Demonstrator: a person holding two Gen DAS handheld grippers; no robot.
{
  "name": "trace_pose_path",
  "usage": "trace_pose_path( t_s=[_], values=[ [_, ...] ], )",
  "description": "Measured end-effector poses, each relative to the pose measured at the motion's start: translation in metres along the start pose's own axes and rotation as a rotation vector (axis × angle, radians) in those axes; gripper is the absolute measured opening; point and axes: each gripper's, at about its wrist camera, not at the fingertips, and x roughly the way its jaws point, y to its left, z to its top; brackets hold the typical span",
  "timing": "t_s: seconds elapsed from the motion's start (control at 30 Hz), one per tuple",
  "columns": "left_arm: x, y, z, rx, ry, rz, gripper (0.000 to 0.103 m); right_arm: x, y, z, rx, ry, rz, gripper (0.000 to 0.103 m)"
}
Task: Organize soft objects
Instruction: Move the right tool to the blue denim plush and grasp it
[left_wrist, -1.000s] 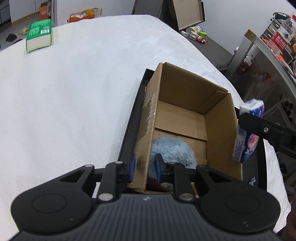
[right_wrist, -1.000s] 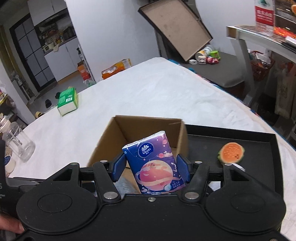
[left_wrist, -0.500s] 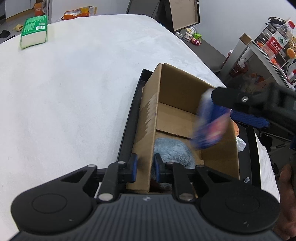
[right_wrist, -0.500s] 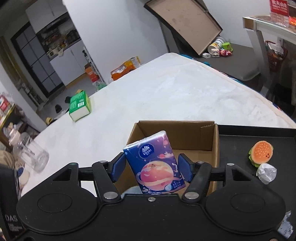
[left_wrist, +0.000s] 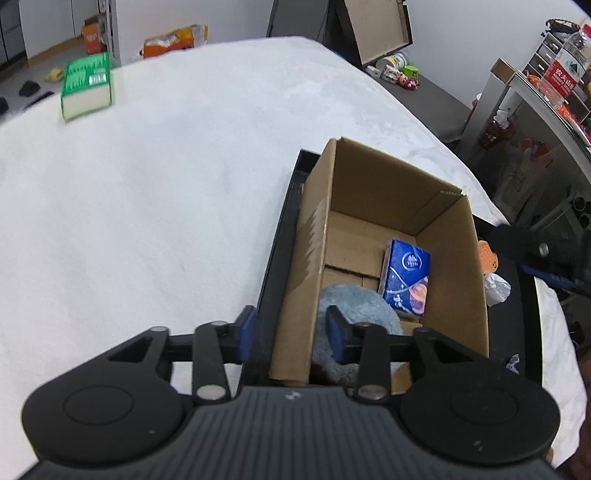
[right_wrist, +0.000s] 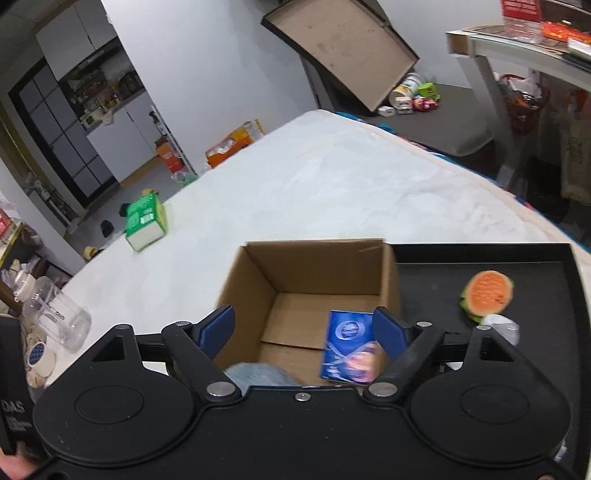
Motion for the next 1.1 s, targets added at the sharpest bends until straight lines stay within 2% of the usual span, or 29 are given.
trace_pose_path(
  t_s=[0.07,0.13,0.33,0.5,0.6,0.7,0.87,0.93,1.03,1.1],
  values=[
    [-0.005,-0.005,0.001,0.013,-0.018,0.02,0.052,-0.005,-0.008,-0.001,0.01,0.008,-0.029,0.082],
    [-0.01,-0.01,0.0,0.039,-0.042,0.035,0.058,-0.01,-0.018,-0.004,0.034,0.009,-0.065,0.089],
    [-0.018,-0.029,-0.003,0.079,-0.058,0.063,0.071,-0.02,-0.037,-0.023,0.075,0.021,-0.214,0.098],
    [-0.015,-0.044,-0.007,0.107,-0.038,0.102,0.074,-0.024,-0.045,-0.042,0.073,0.045,-0.292,0.099],
    [-0.015,-0.049,-0.011,0.124,-0.036,0.131,0.081,-0.026,-0.05,-0.053,0.074,0.054,-0.335,0.099],
    [-0.015,-0.052,-0.012,0.127,-0.037,0.164,0.082,-0.026,-0.06,-0.066,0.115,0.073,-0.385,0.1],
    [-0.014,-0.054,-0.012,0.133,-0.039,0.205,0.083,-0.025,-0.081,-0.088,0.244,0.104,-0.422,0.1],
    [-0.013,-0.052,-0.012,0.127,-0.035,0.226,0.083,-0.026,-0.086,-0.093,0.28,0.096,-0.42,0.1],
    [-0.012,-0.052,-0.012,0.113,-0.031,0.247,0.083,-0.027,-0.092,-0.097,0.293,0.062,-0.471,0.102],
    [-0.012,-0.055,-0.013,0.116,-0.031,0.261,0.083,-0.023,-0.099,-0.098,0.301,0.07,-0.49,0.102]
  ],
)
